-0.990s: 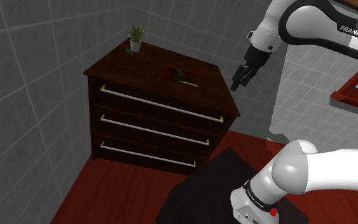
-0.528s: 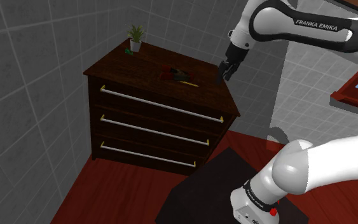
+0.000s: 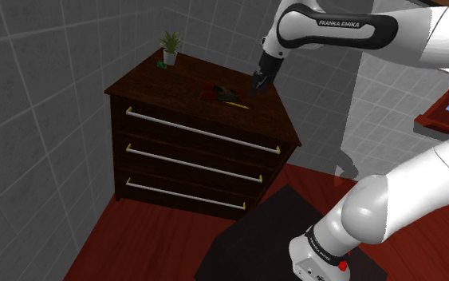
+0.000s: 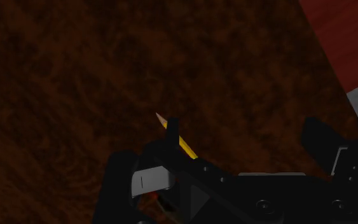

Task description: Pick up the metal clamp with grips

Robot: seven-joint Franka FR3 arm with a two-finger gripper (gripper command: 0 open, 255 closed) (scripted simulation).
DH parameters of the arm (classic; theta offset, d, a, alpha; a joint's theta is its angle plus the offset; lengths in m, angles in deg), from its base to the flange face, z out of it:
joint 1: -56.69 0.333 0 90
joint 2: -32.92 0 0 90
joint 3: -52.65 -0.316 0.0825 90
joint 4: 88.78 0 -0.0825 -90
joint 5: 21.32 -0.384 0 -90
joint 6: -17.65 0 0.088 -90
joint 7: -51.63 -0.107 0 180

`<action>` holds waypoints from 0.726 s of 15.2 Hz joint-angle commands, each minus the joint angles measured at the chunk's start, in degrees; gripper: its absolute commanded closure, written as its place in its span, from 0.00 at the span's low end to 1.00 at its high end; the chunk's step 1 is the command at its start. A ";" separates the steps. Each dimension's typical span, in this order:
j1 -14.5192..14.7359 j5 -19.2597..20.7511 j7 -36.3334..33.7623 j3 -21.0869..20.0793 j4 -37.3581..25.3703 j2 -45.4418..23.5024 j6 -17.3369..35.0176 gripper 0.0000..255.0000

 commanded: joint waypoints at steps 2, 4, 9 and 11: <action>-0.10 -0.65 2.59 0.74 -6.73 -7.21 0.59 0.00; -0.12 -1.20 3.97 0.92 -11.10 -11.79 0.84 0.00; -0.48 -2.67 7.19 0.96 -23.87 -23.66 -0.02 0.00; -0.72 -3.22 8.35 0.81 -29.94 -28.71 -1.03 0.00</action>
